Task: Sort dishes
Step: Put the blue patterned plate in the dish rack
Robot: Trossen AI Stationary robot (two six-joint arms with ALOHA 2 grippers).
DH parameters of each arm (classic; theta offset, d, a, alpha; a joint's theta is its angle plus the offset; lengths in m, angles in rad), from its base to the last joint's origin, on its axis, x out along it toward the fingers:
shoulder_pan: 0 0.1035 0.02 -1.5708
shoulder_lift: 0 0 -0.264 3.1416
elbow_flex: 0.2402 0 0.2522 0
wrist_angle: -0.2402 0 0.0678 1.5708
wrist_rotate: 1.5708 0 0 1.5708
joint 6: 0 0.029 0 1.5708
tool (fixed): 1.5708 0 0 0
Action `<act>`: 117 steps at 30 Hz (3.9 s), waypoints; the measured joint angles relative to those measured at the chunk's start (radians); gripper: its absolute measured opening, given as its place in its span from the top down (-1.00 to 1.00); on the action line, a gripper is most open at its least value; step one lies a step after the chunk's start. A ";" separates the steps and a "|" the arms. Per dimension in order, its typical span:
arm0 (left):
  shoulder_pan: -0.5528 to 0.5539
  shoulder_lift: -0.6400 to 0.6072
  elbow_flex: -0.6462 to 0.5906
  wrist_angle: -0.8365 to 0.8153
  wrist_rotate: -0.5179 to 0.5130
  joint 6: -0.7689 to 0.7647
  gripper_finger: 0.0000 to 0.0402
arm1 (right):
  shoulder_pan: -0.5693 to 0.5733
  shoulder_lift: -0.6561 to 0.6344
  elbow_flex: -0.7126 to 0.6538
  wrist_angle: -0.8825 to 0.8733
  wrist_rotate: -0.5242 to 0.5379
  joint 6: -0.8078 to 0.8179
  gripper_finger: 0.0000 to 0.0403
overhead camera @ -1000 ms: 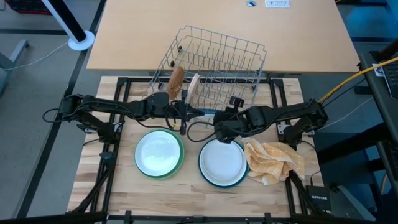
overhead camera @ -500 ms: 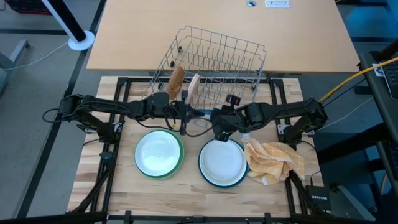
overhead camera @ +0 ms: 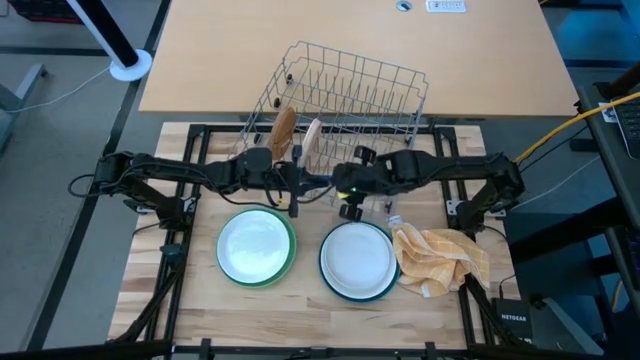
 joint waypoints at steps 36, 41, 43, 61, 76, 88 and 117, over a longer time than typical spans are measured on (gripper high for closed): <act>0.001 -0.003 0.000 -0.154 0.015 0.053 0.18 | -0.100 0.061 0.000 0.002 -0.339 -0.131 0.91; 0.024 -0.003 0.000 -0.206 0.015 0.056 0.08 | -0.080 0.060 0.000 0.005 -0.306 -0.187 0.86; 0.037 -0.003 0.000 -0.225 0.015 0.056 0.08 | -0.068 0.060 0.000 0.005 -0.300 -0.209 0.87; 0.057 -0.003 0.000 -0.266 0.054 0.181 0.71 | -0.029 0.058 0.129 -0.030 -0.201 -0.265 0.86; 0.040 0.001 0.000 -0.225 0.056 0.183 0.85 | -0.029 0.058 0.136 0.019 -0.220 -0.255 0.68; 0.032 0.001 0.000 -0.223 0.059 0.131 0.85 | -0.030 0.061 0.183 0.005 -0.260 -0.153 0.39; 0.258 -0.153 0.231 -0.117 -0.052 -0.052 0.85 | -0.051 -0.061 0.594 0.058 0.492 -0.498 0.37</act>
